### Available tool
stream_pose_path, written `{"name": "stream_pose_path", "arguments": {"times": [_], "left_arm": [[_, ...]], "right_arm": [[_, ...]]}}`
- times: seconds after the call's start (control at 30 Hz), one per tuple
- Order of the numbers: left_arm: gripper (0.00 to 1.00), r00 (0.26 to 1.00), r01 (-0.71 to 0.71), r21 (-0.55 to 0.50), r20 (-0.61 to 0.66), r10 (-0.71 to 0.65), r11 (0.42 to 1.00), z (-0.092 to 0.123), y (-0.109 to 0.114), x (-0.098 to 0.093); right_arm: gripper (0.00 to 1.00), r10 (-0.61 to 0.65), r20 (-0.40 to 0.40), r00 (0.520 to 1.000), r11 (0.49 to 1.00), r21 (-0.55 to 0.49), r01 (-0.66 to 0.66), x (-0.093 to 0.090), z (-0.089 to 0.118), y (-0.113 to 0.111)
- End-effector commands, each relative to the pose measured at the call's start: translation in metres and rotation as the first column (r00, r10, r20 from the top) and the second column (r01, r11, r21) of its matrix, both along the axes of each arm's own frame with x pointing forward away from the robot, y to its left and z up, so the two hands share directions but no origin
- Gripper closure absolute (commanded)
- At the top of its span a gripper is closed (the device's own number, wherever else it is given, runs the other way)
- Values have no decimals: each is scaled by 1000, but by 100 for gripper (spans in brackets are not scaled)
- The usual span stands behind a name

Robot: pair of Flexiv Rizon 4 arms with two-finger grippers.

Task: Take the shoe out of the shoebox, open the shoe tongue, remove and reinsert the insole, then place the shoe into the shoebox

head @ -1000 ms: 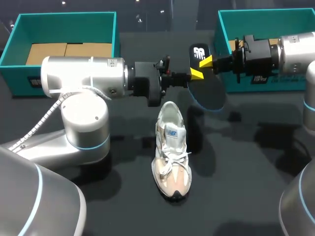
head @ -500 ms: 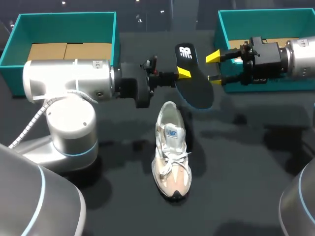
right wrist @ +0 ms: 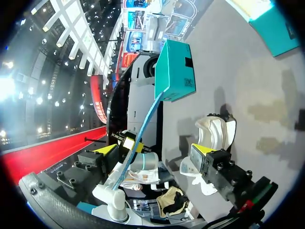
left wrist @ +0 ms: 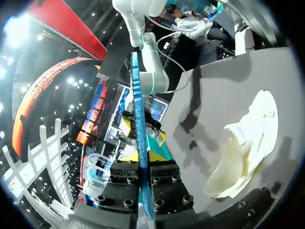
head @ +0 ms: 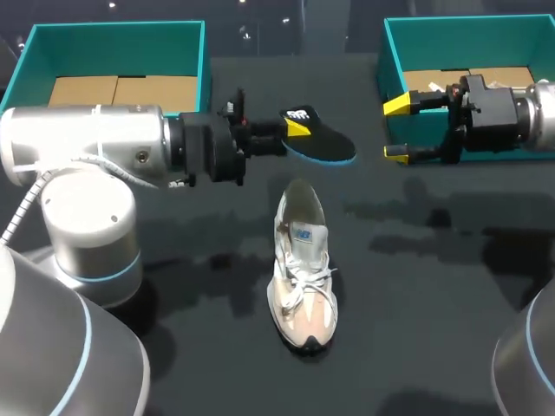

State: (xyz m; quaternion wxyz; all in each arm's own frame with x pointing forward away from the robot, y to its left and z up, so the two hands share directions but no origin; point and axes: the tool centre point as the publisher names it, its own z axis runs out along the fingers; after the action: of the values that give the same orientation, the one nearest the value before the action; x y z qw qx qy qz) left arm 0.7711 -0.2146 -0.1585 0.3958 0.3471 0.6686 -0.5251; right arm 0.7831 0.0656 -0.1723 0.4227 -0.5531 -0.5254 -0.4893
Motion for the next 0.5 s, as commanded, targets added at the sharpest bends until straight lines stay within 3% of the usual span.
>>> {"name": "stream_pose_path", "arguments": {"times": [0.03,0.43,0.5], "left_arm": [[100,977,14,-21,-211,-18,1000,4,2,4],[100,977,14,-21,-211,-18,1000,4,2,4],[100,953,-15,-13,-303,11,1000,7,1,5]], "right_arm": [[0,-3,0,1000,1000,-2,3,-1,1,1],[0,-3,0,1000,1000,-2,3,-1,1,1],[0,-3,0,1000,1000,-2,3,-1,1,1]]}}
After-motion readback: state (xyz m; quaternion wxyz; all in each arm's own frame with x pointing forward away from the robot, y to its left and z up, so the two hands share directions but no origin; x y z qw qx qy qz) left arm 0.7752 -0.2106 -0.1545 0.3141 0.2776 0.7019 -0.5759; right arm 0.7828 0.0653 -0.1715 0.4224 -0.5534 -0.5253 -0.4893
